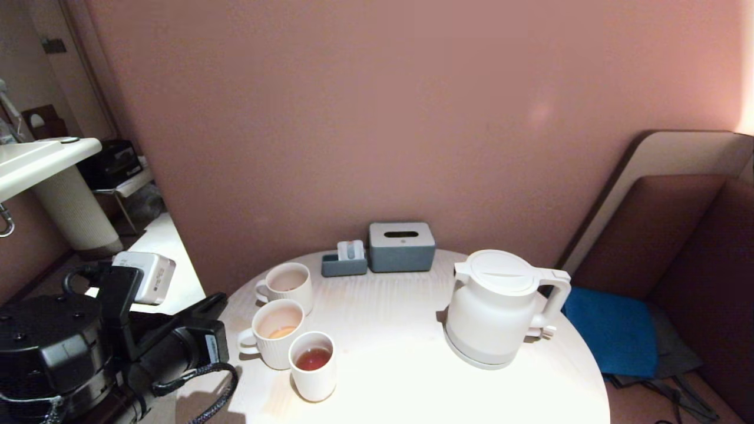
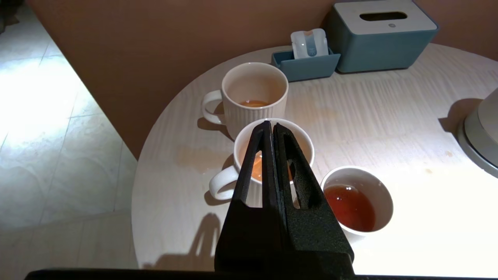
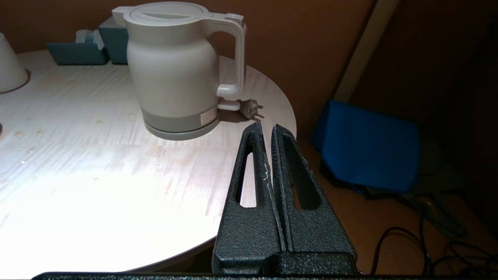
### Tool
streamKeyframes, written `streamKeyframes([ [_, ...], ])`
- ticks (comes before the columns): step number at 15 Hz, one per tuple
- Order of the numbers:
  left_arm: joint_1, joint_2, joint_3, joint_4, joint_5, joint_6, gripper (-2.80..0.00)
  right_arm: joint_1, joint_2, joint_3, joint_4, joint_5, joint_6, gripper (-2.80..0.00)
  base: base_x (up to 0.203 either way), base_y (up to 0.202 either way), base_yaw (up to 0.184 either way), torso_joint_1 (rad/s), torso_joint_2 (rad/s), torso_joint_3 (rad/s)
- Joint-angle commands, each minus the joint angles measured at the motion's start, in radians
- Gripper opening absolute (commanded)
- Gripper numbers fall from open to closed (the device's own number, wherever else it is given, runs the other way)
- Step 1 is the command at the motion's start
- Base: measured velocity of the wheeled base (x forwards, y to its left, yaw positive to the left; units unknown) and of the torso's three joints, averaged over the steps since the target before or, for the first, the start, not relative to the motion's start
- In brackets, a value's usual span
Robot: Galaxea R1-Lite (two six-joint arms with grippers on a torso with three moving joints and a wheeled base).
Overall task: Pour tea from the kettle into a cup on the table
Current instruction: Pick up the cup
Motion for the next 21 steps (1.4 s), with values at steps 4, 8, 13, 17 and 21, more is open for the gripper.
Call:
streamKeyframes([
  [4,0.000,0.042,0.018,-0.036,0.004,0.000,-2.80,0.000,0.001,0.000,0.000,0.000,0.000,-2.80,0.000,0.000,0.000,-0.014,0.03,0.019],
  [8,0.000,0.030,0.051,-0.036,0.004,-0.007,-2.80,0.000,0.001,0.000,0.000,0.000,0.000,-2.80,0.000,0.000,0.000,-0.192,0.46,0.259],
  [13,0.001,0.014,0.052,-0.036,0.004,-0.011,-2.80,0.000,0.001,0.000,0.000,0.000,0.000,-2.80,0.000,0.000,0.000,-0.164,0.39,0.233],
  [17,-0.017,0.015,0.084,-0.036,0.003,-0.026,-2.80,0.000,0.001,0.000,0.000,0.000,-0.002,-2.80,0.000,0.000,0.000,-0.018,0.05,0.029],
  [21,-0.035,0.063,0.126,-0.079,0.004,-0.078,-2.80,0.000,0.001,0.000,0.000,0.000,-0.002,-2.80,0.000,0.000,0.000,0.000,0.00,0.000],
])
